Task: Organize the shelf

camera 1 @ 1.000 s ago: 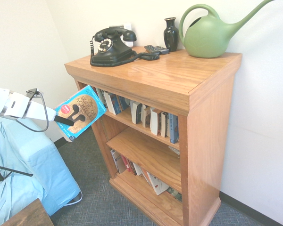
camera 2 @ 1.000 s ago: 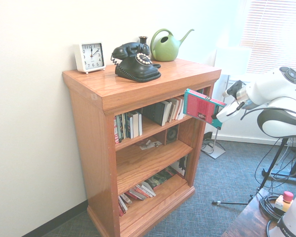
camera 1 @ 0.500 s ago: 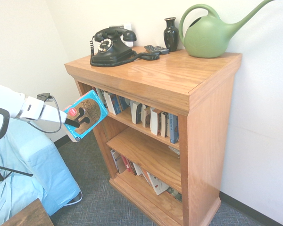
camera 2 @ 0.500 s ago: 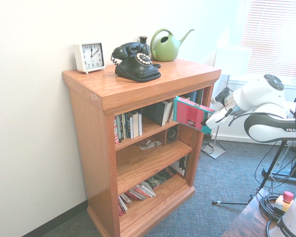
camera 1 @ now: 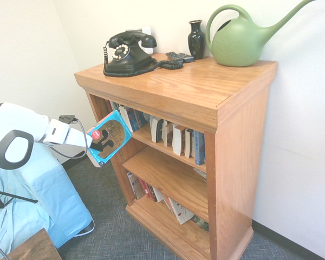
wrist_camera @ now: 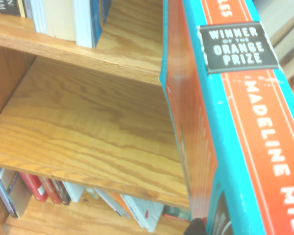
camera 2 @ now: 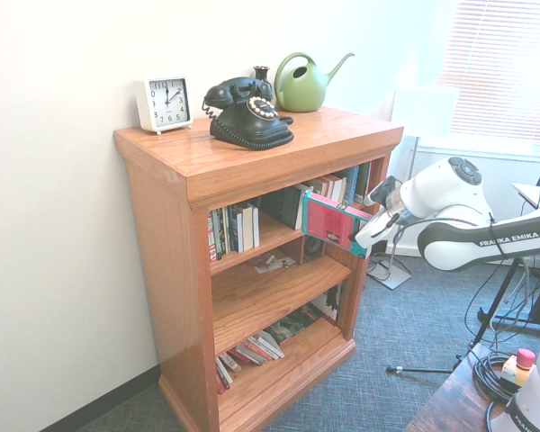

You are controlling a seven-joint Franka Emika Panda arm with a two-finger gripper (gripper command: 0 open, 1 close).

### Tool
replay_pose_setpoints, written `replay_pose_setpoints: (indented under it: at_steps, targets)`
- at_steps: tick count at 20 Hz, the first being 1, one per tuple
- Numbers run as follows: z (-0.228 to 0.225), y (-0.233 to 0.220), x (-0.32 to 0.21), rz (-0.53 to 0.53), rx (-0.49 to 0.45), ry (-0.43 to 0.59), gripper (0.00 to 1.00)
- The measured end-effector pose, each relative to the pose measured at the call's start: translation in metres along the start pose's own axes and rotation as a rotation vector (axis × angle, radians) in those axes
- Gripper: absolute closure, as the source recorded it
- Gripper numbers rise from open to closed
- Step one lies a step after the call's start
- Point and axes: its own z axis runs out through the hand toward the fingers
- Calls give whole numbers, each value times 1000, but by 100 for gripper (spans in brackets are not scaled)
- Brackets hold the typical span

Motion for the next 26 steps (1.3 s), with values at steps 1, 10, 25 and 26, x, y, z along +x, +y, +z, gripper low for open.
replay_pose_setpoints:
  at_steps: [1,10,25,26]
  targets:
    - [5,-2,-1,-2,7,0,100]
    - [54,-28,-2,-4,46,-20,100]
    - [80,-64,23,-5,119,56,100]
    - [81,-65,24,-9,122,67,100]
